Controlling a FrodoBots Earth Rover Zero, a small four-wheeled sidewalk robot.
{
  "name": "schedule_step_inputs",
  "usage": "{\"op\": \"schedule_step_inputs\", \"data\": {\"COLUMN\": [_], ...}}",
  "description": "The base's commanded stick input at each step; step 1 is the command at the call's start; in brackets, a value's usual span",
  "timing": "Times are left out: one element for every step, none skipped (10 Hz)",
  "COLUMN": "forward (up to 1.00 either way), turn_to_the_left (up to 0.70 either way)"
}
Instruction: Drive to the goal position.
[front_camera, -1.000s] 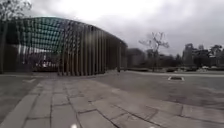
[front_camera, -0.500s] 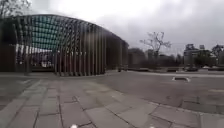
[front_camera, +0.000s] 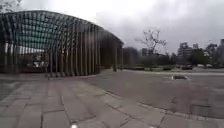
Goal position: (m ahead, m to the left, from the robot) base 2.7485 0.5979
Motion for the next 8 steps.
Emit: {"op": "schedule_step_inputs", "data": {"forward": [0.70, 0.70, 0.70, 0.70, 0.70, 0.70, 0.70, 0.70], "turn_to_the_left": [0.00, 0.00, 0.00, 0.00, 0.00, 0.00, 0.00, 0.00]}}
